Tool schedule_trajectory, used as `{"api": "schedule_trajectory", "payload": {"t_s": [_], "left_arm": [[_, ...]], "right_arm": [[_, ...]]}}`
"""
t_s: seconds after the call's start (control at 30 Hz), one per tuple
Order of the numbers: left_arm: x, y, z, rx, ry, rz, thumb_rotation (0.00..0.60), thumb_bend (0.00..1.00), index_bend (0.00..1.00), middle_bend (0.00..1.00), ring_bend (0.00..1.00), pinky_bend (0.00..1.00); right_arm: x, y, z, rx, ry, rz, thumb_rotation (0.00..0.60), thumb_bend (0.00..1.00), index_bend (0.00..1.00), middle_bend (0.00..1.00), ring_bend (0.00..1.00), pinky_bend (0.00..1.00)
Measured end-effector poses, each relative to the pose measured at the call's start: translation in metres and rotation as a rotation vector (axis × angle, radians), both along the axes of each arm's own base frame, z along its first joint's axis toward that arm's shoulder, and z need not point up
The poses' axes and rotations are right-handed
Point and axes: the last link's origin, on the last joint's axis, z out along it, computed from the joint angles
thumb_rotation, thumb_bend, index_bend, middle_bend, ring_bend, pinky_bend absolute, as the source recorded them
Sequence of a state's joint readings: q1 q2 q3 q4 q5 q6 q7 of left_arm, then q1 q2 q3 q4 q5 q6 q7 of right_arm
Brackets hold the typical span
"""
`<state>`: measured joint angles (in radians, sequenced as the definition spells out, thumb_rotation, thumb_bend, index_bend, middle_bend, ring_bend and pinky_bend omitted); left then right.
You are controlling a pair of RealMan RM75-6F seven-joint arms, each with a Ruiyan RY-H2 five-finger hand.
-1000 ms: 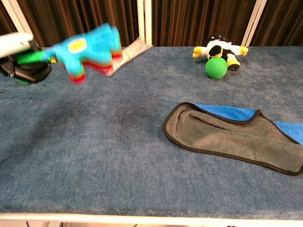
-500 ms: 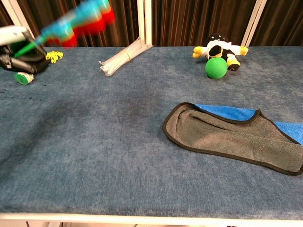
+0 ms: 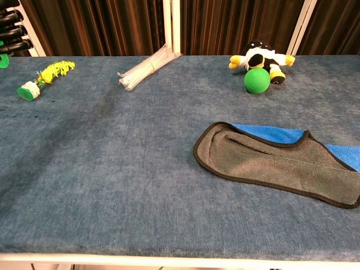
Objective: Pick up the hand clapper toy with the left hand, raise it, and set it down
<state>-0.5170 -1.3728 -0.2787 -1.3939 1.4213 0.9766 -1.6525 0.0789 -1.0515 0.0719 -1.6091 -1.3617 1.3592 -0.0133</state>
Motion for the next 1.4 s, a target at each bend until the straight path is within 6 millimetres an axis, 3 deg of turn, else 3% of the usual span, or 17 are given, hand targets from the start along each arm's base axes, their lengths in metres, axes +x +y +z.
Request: {"api": "schedule_trajectory", "payload": {"t_s": [0.2,0.53,0.63,0.73,0.87,1.0,1.1,1.33,1.4], "left_arm": [[-0.01,-0.001,-0.01,0.041,0.345,-0.118,0.6,0.64,1.0,1.0,1.0,1.0],[-0.019,-0.005,-0.028,0.25,1.437,-0.526,0.6,0.64,1.0,1.0,1.0,1.0],[-0.019,-0.007,-0.031,0.297,1.614,-0.596,0.6,0.64,1.0,1.0,1.0,1.0],[-0.017,-0.008,-0.033,0.314,1.676,-0.609,0.6,0.64,1.0,1.0,1.0,1.0],[-0.012,-0.008,-0.031,0.299,1.611,-0.557,0.6,0.65,1.0,1.0,1.0,1.0],[-0.008,-0.005,-0.024,0.244,1.387,-0.442,0.6,0.65,1.0,1.0,1.0,1.0],[-0.006,-0.004,-0.017,0.178,1.108,-0.325,0.6,0.65,1.0,1.0,1.0,1.0],[0.0,-0.002,-0.004,0.003,0.27,-0.051,0.6,0.65,1.0,1.0,1.0,1.0],[0.0,-0.001,-0.002,-0.024,0.12,-0.011,0.6,0.65,1.0,1.0,1.0,1.0]], "right_arm": [[-0.001,0.0,-0.001,0.004,-0.002,-0.003,0.6,0.24,0.0,0.0,0.0,0.0],[-0.003,0.0,0.001,-0.001,-0.002,-0.007,0.6,0.24,0.0,0.0,0.0,0.0],[-0.003,0.0,0.0,0.0,-0.003,-0.007,0.6,0.24,0.0,0.0,0.0,0.0],[-0.003,0.001,0.001,-0.003,-0.002,-0.008,0.6,0.24,0.0,0.0,0.0,0.0],[-0.003,0.0,0.002,-0.007,0.0,-0.007,0.6,0.24,0.0,0.0,0.0,0.0],[-0.005,-0.001,0.002,-0.002,-0.002,-0.017,0.6,0.24,0.0,0.0,0.0,0.0],[-0.005,-0.001,-0.001,0.006,-0.003,-0.016,0.6,0.24,0.0,0.0,0.0,0.0],[-0.003,-0.002,0.0,0.002,0.002,-0.011,0.6,0.24,0.0,0.0,0.0,0.0],[-0.003,-0.002,0.001,0.0,0.003,-0.012,0.6,0.24,0.0,0.0,0.0,0.0]]}}
